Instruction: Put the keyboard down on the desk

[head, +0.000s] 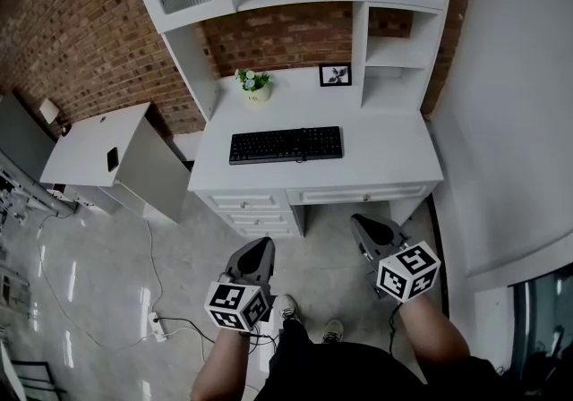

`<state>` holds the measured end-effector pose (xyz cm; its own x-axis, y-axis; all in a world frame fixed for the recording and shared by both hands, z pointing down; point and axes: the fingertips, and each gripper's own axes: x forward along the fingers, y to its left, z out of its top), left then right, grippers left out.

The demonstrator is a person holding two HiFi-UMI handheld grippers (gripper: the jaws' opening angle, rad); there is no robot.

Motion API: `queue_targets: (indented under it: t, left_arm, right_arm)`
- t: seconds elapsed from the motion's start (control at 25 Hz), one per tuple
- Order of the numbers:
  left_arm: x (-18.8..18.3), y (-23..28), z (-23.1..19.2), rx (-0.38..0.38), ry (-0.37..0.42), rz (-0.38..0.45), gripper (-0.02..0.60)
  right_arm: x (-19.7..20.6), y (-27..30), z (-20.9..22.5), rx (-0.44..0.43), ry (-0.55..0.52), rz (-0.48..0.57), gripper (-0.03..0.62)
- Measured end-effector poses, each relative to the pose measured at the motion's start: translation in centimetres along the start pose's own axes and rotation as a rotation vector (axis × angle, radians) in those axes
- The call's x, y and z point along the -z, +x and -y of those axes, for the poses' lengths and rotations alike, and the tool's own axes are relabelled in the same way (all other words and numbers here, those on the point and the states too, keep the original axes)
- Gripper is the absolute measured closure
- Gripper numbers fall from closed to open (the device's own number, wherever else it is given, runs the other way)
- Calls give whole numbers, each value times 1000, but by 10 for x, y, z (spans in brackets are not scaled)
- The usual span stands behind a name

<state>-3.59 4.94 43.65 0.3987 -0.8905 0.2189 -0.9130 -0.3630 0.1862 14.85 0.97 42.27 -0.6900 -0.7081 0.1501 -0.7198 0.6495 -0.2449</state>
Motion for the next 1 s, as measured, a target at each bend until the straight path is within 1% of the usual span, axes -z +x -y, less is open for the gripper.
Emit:
queue_targets:
  t: [0.36,1.0]
  left_arm:
    - [4,0,16,4,0,9,563]
    - [0,-14,22,-2,6,30,564]
  right_arm:
    - [3,-17,4,2,14,12,577]
    - [-1,-27,-7,-10,0,27,577]
